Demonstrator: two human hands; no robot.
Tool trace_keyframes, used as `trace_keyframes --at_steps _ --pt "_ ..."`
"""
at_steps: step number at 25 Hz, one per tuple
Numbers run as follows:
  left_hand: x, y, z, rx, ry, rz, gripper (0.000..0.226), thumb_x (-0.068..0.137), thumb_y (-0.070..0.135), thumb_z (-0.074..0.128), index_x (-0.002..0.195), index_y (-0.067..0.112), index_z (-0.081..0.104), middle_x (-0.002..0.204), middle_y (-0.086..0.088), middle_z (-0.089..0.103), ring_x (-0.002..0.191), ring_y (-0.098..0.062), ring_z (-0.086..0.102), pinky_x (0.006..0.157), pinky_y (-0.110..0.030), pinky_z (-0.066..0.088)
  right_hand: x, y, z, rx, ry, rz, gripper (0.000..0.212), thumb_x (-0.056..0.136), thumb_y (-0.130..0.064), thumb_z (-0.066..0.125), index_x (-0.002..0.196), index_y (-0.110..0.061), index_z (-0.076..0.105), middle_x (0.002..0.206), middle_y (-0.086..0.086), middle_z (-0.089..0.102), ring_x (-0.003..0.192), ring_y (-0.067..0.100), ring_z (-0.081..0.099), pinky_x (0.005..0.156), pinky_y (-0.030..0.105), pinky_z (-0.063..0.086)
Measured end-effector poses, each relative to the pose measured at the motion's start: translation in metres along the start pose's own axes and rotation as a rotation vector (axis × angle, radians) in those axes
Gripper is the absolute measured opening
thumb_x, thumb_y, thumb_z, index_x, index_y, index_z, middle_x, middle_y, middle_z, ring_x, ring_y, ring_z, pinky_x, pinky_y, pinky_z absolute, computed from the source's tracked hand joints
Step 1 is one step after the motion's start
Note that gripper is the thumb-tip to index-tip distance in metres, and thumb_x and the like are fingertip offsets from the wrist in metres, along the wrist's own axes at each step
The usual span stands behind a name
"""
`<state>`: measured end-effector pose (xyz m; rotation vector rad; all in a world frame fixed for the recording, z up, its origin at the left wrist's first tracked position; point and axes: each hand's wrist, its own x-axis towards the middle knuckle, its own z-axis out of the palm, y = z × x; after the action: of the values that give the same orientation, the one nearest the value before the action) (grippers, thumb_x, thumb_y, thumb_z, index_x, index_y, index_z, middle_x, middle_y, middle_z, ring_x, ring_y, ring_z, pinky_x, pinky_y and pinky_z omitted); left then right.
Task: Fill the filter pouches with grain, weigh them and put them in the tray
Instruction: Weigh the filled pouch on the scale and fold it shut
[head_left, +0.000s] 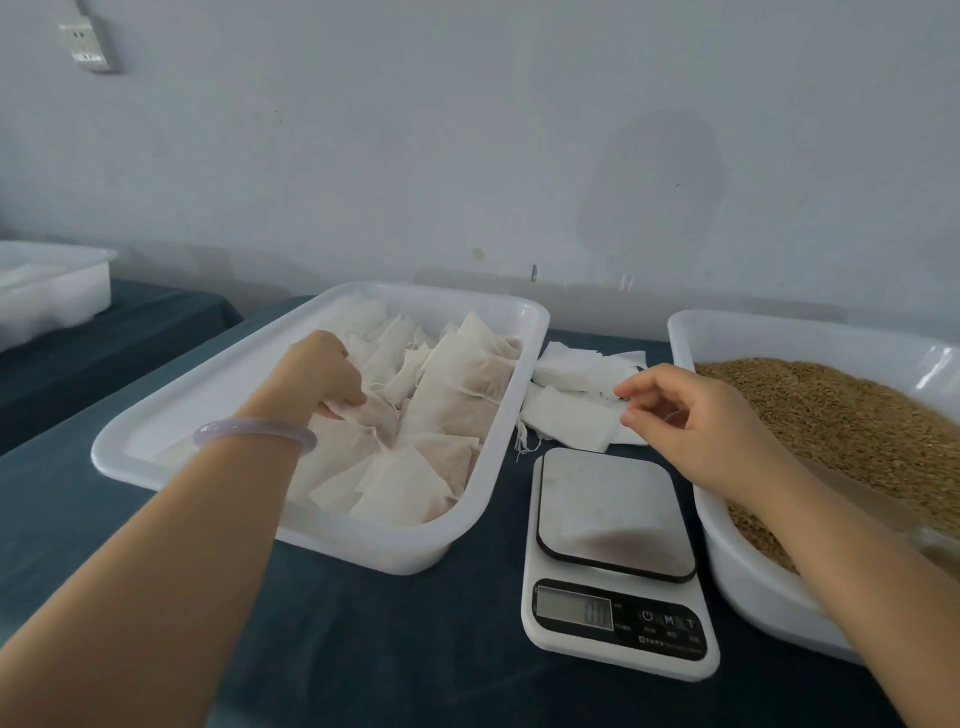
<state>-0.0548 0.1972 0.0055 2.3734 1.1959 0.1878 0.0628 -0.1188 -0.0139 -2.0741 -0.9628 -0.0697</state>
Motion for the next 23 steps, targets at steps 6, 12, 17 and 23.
trace_keyframes --at_steps 6,12,17,23 --pt "0.002 -0.01 0.008 0.135 0.085 0.051 0.039 0.074 0.011 0.077 0.108 0.01 0.057 0.11 -0.014 0.058 0.099 -0.031 0.055 0.073 -0.032 0.042 0.001 -0.001 0.0 0.017 0.007 -0.008 0.017 0.086 -0.015 0.064 0.094 -0.029 0.065 0.079 -0.014 0.065 0.075 -0.001 0.058 0.067 0.006 0.043" --pt "-0.022 0.034 0.005 -0.157 0.171 0.523 0.013 0.081 0.012 0.07 0.085 0.025 0.07 0.098 0.005 0.068 0.095 -0.014 0.059 0.081 -0.021 0.037 0.004 0.003 0.0 0.001 0.103 0.034 0.015 0.087 -0.014 0.061 0.094 -0.026 0.063 0.076 -0.01 0.065 0.073 -0.005 0.055 0.061 0.002 0.039" --pt "-0.056 0.121 0.046 0.135 -0.039 0.81 0.034 0.093 0.006 0.045 0.12 0.016 0.063 0.127 -0.001 0.059 0.117 -0.018 0.052 0.094 -0.023 0.036 0.006 0.006 0.0 0.022 0.126 0.066 0.016 0.086 -0.012 0.06 0.093 -0.026 0.062 0.077 -0.006 0.066 0.071 0.0 0.055 0.06 0.005 0.04" --pt "-0.062 0.171 0.141 0.604 -0.375 0.622 0.031 0.096 0.009 0.042 0.125 0.004 0.052 0.127 -0.012 0.055 0.116 -0.03 0.053 0.091 -0.034 0.043 0.007 0.007 0.0 0.031 0.107 0.07 0.015 0.085 -0.012 0.061 0.093 -0.025 0.064 0.075 -0.007 0.067 0.07 0.002 0.056 0.062 0.005 0.04"
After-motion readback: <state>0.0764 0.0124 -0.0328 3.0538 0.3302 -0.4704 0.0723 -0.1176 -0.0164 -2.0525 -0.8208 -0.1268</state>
